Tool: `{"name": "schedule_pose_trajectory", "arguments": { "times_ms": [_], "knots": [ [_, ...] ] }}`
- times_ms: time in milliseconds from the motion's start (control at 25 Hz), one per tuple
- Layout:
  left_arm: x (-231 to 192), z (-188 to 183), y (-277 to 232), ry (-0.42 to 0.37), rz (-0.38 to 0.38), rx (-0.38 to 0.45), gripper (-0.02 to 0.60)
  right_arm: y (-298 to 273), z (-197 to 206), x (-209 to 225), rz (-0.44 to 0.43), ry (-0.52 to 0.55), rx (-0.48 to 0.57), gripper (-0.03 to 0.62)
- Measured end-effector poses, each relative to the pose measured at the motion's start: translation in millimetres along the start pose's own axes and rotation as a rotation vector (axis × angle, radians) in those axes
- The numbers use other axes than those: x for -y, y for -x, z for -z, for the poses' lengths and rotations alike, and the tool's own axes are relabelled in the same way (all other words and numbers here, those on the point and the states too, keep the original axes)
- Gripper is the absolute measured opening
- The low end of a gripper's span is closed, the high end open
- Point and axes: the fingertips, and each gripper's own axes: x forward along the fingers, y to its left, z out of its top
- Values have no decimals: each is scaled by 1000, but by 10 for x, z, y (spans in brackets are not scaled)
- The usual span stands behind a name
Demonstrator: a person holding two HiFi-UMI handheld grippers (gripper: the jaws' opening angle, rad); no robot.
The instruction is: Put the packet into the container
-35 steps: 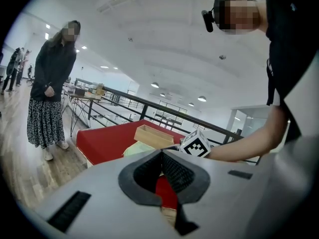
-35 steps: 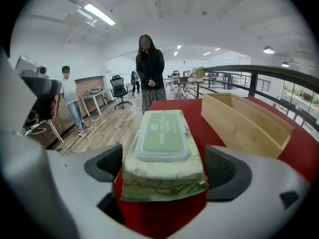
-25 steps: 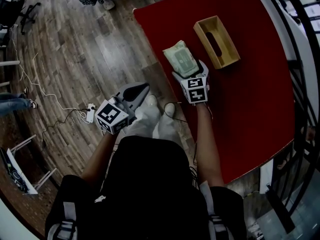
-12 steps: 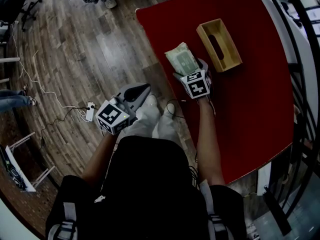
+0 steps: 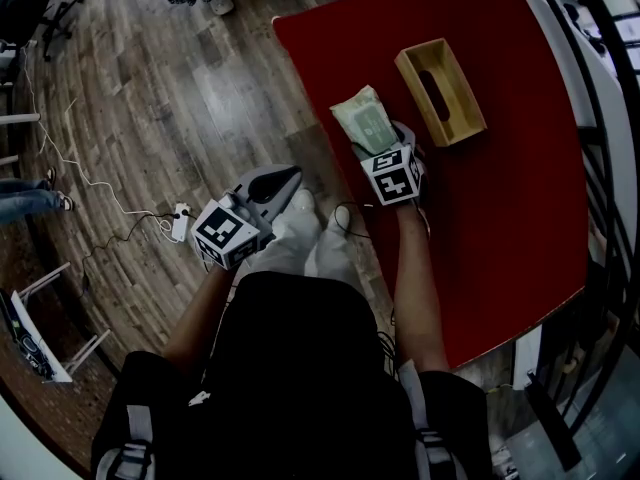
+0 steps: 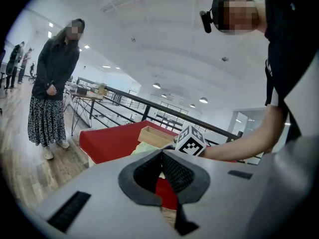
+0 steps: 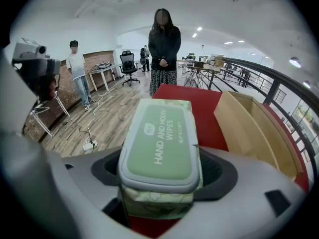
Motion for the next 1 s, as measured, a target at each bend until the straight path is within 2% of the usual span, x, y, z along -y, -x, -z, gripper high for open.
{"name": "schedule_pose_trajectory", "arguments": {
  "times_ms": [200, 400, 640, 1000],
  "knots": [
    [-2, -32, -1, 3, 11, 1, 9, 124, -32, -48, -20, -7, -3, 396],
    [41, -84, -138, -10, 45, 8, 9, 347, -236, 129, 0, -24, 36, 396],
    [166, -166, -356, -29, 101, 16, 9, 675, -483, 562, 48, -39, 104, 396],
    [222, -230, -511, -38, 133, 8, 9, 960, -400, 1343, 140, -26, 49, 396]
  ]
}}
